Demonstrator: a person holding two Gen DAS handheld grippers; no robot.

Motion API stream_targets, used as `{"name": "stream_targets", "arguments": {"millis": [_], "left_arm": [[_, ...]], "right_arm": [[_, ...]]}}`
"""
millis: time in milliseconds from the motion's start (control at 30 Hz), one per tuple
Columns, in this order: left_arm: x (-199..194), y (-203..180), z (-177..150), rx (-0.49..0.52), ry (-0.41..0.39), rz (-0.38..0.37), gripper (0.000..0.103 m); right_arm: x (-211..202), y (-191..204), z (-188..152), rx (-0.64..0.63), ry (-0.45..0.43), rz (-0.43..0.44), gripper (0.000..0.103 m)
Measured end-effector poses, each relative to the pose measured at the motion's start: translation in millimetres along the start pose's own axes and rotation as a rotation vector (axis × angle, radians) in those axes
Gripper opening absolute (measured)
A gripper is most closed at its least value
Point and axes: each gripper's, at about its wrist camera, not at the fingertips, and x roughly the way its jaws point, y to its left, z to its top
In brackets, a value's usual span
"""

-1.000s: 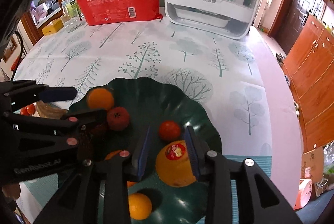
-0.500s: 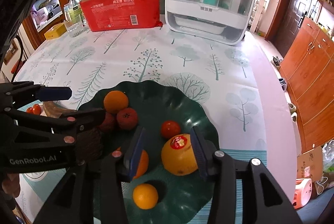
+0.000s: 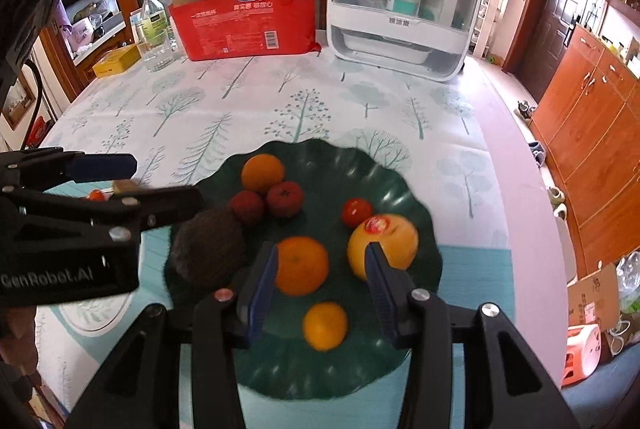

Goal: Organize fruits
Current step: 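Withdraw both tools from the green plate toward the banana and tomatoes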

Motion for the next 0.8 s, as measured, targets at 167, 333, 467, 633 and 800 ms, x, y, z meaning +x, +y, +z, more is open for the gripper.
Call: {"name": "stream_targets", "arguments": {"millis": [167,333,467,633,800], "left_arm": [[-22,23,-18,-0.004,-0.009,0.003,0.073],[-46,56,-31,-0.001,-0.033,0.046,0.073],[-63,91,-36,-0.018,-0.052,0.077,0.073],[-73,132,-40,-0.032,-0.067,0.128,0.073],[-59,171,-50,-0.089,-0.025,0.15,0.073]], "right_arm": [[-13,21,-9,-0.011,0.002,0.013,0.045],[-25,49,-6,-0.045,-0.014,0.032,0.045],[-26,76,6,-0.092,-0.028,0.049,0.045],[-19,112,27,-0.186,-0.039,0.101,0.045],[7,147,47,-0.346,-0.014,0.17,0.045]]}}
